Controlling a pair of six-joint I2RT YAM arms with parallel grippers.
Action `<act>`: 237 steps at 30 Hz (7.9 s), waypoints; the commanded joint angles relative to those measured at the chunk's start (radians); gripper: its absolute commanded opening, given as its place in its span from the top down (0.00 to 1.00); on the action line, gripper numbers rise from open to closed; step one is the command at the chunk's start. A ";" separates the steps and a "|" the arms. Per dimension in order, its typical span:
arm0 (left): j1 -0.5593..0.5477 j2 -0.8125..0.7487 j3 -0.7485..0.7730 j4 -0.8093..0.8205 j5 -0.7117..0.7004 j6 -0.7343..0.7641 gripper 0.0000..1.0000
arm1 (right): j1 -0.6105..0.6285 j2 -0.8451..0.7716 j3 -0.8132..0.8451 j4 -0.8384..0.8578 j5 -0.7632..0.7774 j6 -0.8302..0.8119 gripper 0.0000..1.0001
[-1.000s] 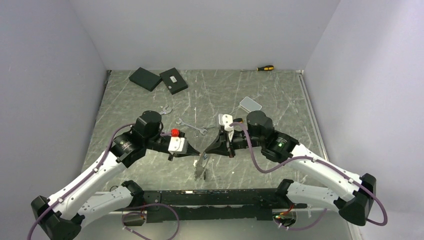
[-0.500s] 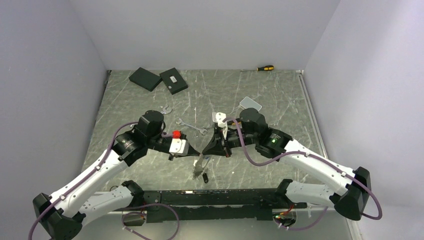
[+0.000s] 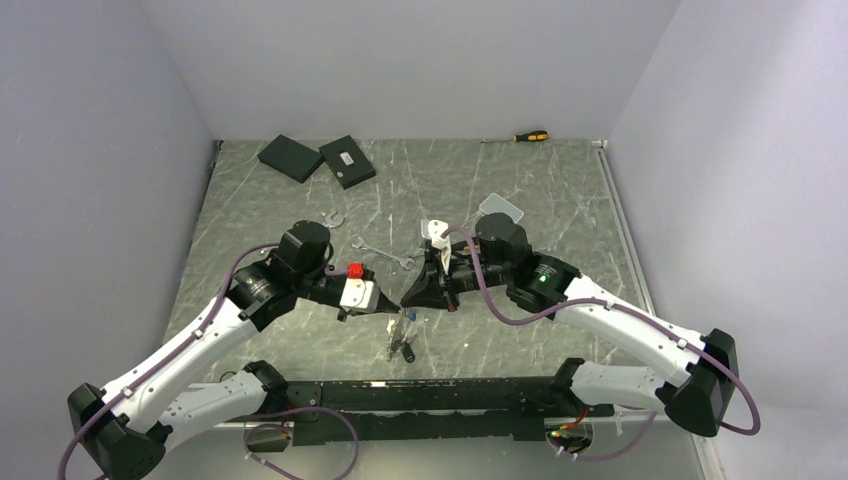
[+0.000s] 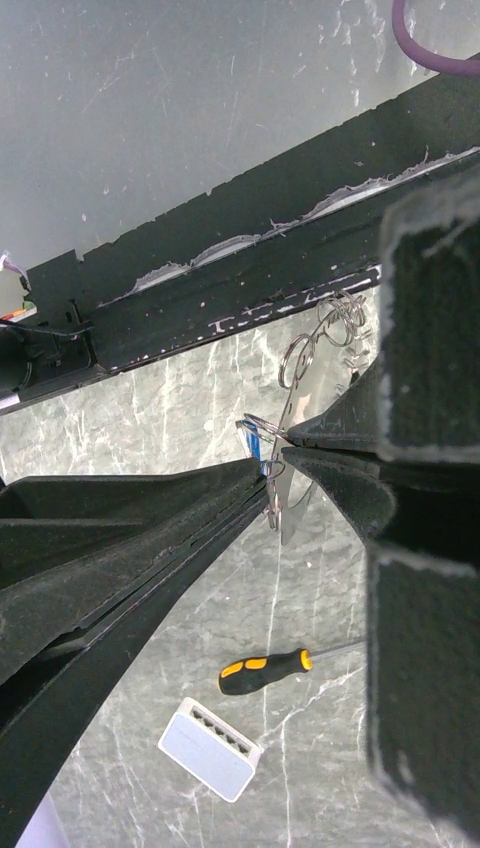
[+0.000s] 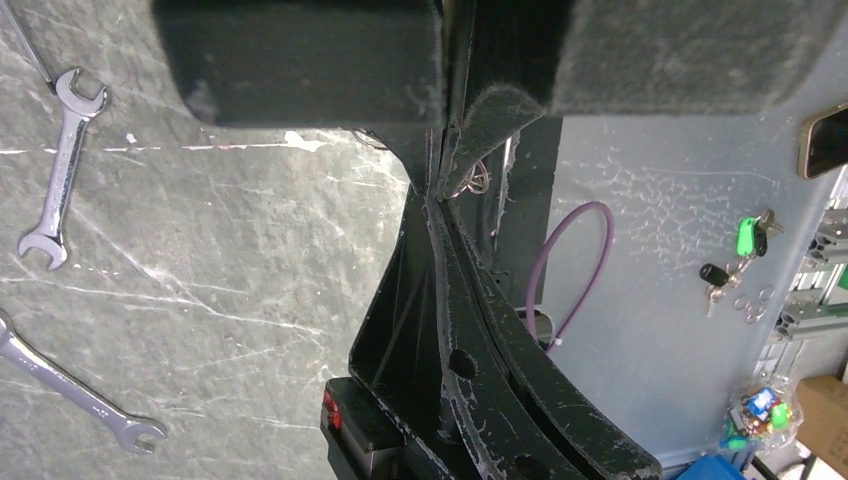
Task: Put the keys on the keyring
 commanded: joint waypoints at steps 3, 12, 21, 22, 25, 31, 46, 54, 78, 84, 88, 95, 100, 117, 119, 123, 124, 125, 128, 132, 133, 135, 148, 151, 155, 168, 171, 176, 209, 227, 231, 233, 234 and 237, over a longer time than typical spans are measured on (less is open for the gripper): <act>0.003 -0.005 0.010 0.038 0.023 0.018 1.00 | 0.012 0.003 0.046 0.044 -0.027 0.011 1.00; 0.003 0.002 0.004 0.042 0.023 0.016 1.00 | 0.018 -0.012 0.043 0.017 -0.041 -0.001 1.00; 0.003 0.004 0.000 0.040 0.016 0.015 1.00 | 0.021 -0.044 0.037 -0.008 -0.036 -0.022 1.00; 0.003 0.004 -0.002 0.040 0.014 0.015 1.00 | 0.022 -0.047 0.035 -0.009 -0.034 -0.023 1.00; 0.003 0.004 -0.002 0.041 0.013 0.014 1.00 | 0.025 -0.051 0.032 -0.020 -0.031 -0.027 1.00; 0.003 -0.002 -0.007 0.053 0.008 0.002 1.00 | 0.031 -0.056 0.019 -0.024 -0.021 -0.031 1.00; 0.025 -0.049 -0.010 0.136 0.029 -0.125 1.00 | 0.057 -0.103 -0.055 -0.039 0.071 -0.127 1.00; 0.028 -0.063 -0.019 0.180 0.012 -0.210 1.00 | 0.062 -0.160 -0.114 -0.006 0.114 -0.168 1.00; 0.028 -0.165 -0.137 0.264 -0.014 -0.406 0.73 | 0.070 -0.166 -0.126 0.056 0.143 -0.181 1.00; 0.028 -0.157 -0.188 0.359 -0.001 -0.471 0.60 | 0.070 -0.165 -0.100 0.045 0.143 -0.187 1.00; 0.028 -0.134 -0.211 0.437 0.002 -0.506 0.64 | 0.070 -0.163 -0.093 0.041 0.142 -0.187 1.00; 0.028 -0.084 -0.239 0.513 0.002 -0.524 0.70 | 0.070 -0.165 -0.081 0.030 0.140 -0.193 1.00; 0.028 -0.046 -0.233 0.519 0.025 -0.530 0.72 | 0.070 -0.164 -0.072 0.026 0.141 -0.197 1.00; 0.028 -0.060 -0.219 0.445 -0.022 -0.496 0.72 | 0.070 -0.152 -0.064 0.016 0.152 -0.204 1.00; 0.028 -0.072 -0.221 0.429 -0.038 -0.496 0.74 | 0.070 -0.155 -0.065 0.016 0.153 -0.204 1.00; 0.028 -0.044 -0.226 0.454 0.014 -0.523 0.78 | 0.069 -0.157 -0.064 0.018 0.154 -0.201 1.00; 0.028 -0.034 -0.226 0.464 0.022 -0.530 0.78 | 0.070 -0.156 -0.064 0.019 0.154 -0.201 1.00; 0.028 -0.026 -0.225 0.476 0.031 -0.538 0.78 | 0.070 -0.155 -0.065 0.021 0.154 -0.200 1.00; 0.028 -0.017 -0.229 0.517 0.039 -0.560 0.79 | 0.070 -0.154 -0.067 0.025 0.154 -0.198 1.00; 0.028 -0.001 -0.227 0.547 0.045 -0.569 0.78 | 0.070 -0.157 -0.068 0.029 0.157 -0.195 1.00; 0.028 0.003 -0.227 0.557 0.045 -0.574 0.78 | 0.069 -0.158 -0.069 0.029 0.158 -0.195 1.00; 0.028 0.008 -0.229 0.569 0.052 -0.578 0.77 | 0.070 -0.157 -0.068 0.028 0.158 -0.195 1.00; 0.028 0.032 -0.224 0.591 0.101 -0.580 0.73 | 0.070 -0.155 -0.069 0.033 0.159 -0.195 1.00; 0.026 0.036 -0.229 0.607 0.124 -0.587 0.72 | 0.069 -0.154 -0.069 0.035 0.160 -0.195 1.00; 0.024 0.039 -0.230 0.604 0.133 -0.579 0.71 | 0.070 -0.152 -0.069 0.039 0.160 -0.193 1.00; 0.008 0.055 -0.240 0.647 0.121 -0.601 0.72 | 0.070 -0.151 -0.070 0.047 0.155 -0.186 1.00; 0.005 0.054 -0.247 0.668 0.118 -0.610 0.74 | 0.070 -0.151 -0.072 0.052 0.154 -0.184 1.00; 0.000 0.067 -0.238 0.657 0.122 -0.604 0.79 | 0.069 -0.149 -0.075 0.060 0.153 -0.181 1.00; -0.005 -0.006 -0.241 0.578 0.065 -0.560 1.00 | 0.070 -0.206 -0.114 0.038 0.190 -0.165 1.00; -0.005 -0.051 -0.236 0.726 0.032 -0.681 1.00 | 0.070 -0.258 -0.245 0.054 0.209 -0.170 1.00; -0.004 -0.049 -0.224 0.735 0.013 -0.725 1.00 | 0.070 -0.240 -0.253 0.033 0.204 -0.177 0.97; -0.004 -0.049 -0.220 0.731 0.008 -0.724 1.00 | 0.070 -0.241 -0.249 0.019 0.210 -0.173 0.79; -0.004 -0.048 -0.217 0.725 0.005 -0.721 1.00 | 0.070 -0.245 -0.245 0.012 0.211 -0.171 0.75; -0.005 -0.044 -0.214 0.711 0.002 -0.710 1.00 | 0.070 -0.273 -0.237 0.006 0.218 -0.168 0.69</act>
